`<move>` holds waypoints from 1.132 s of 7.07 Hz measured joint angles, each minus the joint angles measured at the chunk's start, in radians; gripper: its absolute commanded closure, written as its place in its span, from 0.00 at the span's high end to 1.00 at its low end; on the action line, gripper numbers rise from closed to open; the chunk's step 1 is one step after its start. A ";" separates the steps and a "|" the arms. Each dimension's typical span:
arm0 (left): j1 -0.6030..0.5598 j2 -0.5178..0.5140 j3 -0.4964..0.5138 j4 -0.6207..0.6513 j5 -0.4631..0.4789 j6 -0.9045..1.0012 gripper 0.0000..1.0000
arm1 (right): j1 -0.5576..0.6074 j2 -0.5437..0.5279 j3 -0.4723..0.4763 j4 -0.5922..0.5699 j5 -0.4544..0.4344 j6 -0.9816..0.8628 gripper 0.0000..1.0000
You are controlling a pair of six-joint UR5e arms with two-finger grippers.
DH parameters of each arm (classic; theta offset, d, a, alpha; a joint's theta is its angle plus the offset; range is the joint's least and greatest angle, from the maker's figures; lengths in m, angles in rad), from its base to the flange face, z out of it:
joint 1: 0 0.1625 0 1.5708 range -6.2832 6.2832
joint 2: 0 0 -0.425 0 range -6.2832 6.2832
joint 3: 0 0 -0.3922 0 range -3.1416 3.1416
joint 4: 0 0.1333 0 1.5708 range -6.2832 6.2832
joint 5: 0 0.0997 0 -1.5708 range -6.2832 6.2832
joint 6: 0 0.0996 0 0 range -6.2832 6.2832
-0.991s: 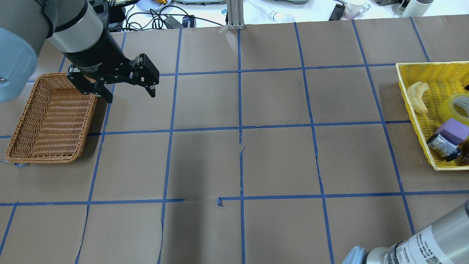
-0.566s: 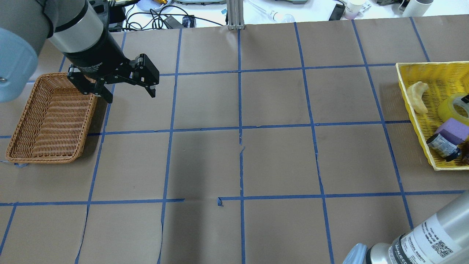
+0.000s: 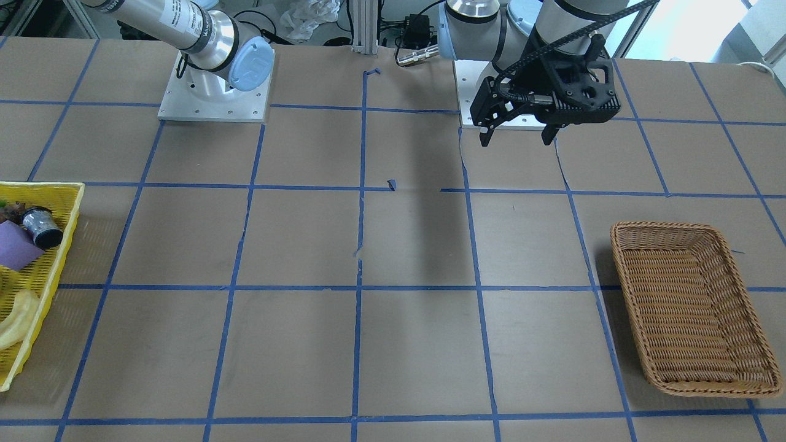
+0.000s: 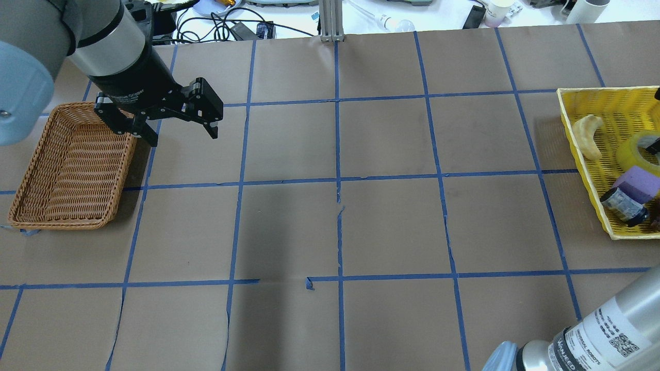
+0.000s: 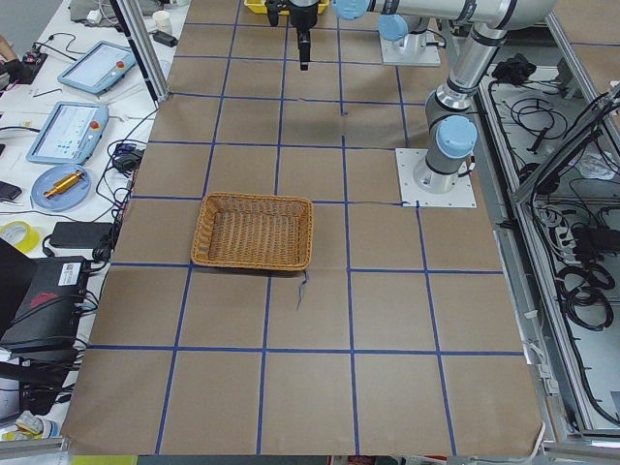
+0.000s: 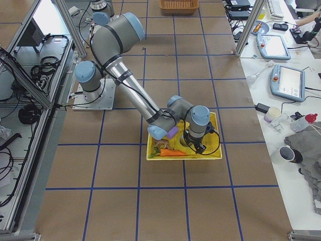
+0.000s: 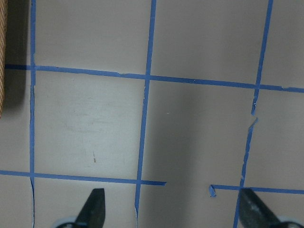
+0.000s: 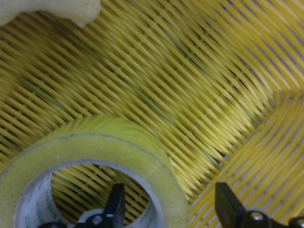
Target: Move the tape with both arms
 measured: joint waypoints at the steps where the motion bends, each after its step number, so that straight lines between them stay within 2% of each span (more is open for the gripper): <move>1: 0.001 0.001 0.000 0.000 0.000 0.000 1.00 | 0.001 -0.013 -0.001 0.022 0.002 0.002 0.00; 3: 0.001 0.001 -0.002 0.000 -0.001 0.000 1.00 | 0.006 -0.094 -0.005 0.133 0.012 0.035 0.00; 5: 0.001 0.000 -0.003 0.001 -0.001 0.000 1.00 | 0.038 -0.222 -0.010 0.279 0.013 0.062 0.00; 6: 0.001 -0.001 -0.004 0.003 0.000 0.000 1.00 | 0.084 -0.282 -0.010 0.358 0.012 0.152 0.00; 8: 0.001 -0.002 -0.005 0.003 0.002 0.000 1.00 | 0.292 -0.362 -0.008 0.486 0.019 0.555 0.00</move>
